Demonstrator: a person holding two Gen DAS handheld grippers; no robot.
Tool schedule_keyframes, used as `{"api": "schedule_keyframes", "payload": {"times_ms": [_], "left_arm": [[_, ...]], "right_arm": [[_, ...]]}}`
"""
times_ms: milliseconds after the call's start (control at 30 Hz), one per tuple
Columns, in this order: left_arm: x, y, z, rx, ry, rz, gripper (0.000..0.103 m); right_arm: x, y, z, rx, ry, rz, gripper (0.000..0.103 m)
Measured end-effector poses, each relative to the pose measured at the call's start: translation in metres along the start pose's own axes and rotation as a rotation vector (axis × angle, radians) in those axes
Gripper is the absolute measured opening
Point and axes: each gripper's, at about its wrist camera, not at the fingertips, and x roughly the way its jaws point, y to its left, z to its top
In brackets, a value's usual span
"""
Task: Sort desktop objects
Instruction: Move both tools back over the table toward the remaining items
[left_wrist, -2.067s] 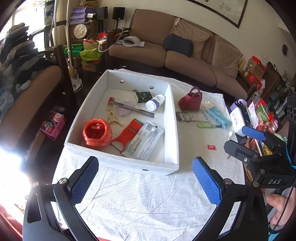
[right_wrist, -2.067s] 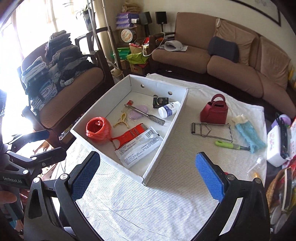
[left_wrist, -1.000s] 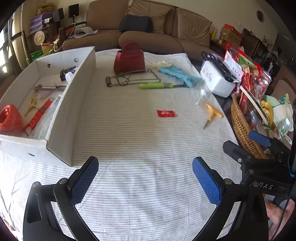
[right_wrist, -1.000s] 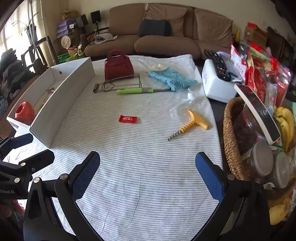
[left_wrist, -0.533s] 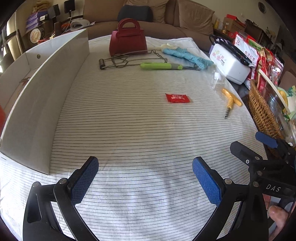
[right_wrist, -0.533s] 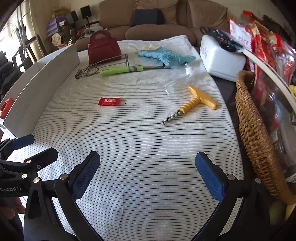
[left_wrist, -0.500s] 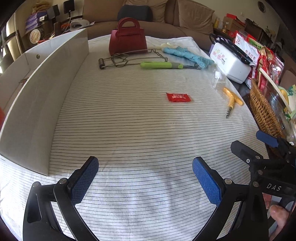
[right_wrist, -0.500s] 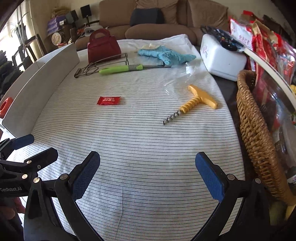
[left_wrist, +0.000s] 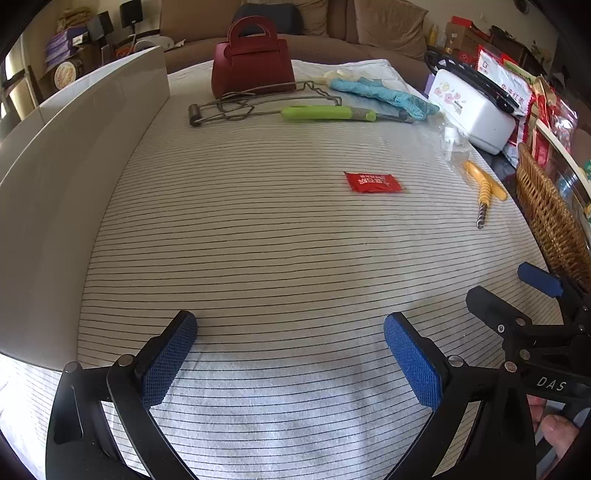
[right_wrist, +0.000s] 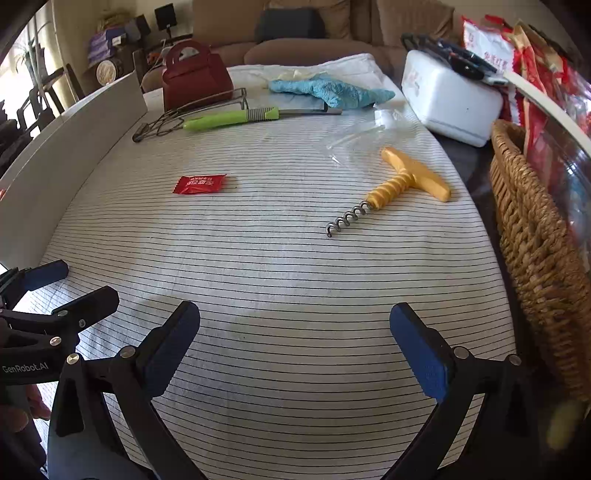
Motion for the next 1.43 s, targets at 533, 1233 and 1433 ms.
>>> {"api": "schedule_keyframes", "payload": {"times_ms": [533, 1233, 1433], "left_arm": [[0.0047, -0.0054, 0.0007, 0.011, -0.069, 0.050, 0.103], [0.0050, -0.0057, 0.0008, 0.011, -0.069, 0.051, 0.103], [0.0053, -0.0059, 0.0011, 0.011, -0.069, 0.052, 0.103]], "right_arm": [[0.0101, 0.0036, 0.0033, 0.001, -0.013, -0.060, 0.103], [0.0112, 0.0043, 0.0036, 0.003, -0.014, -0.062, 0.103], [0.0110, 0.0042, 0.0035, 0.003, -0.014, -0.062, 0.103]]}}
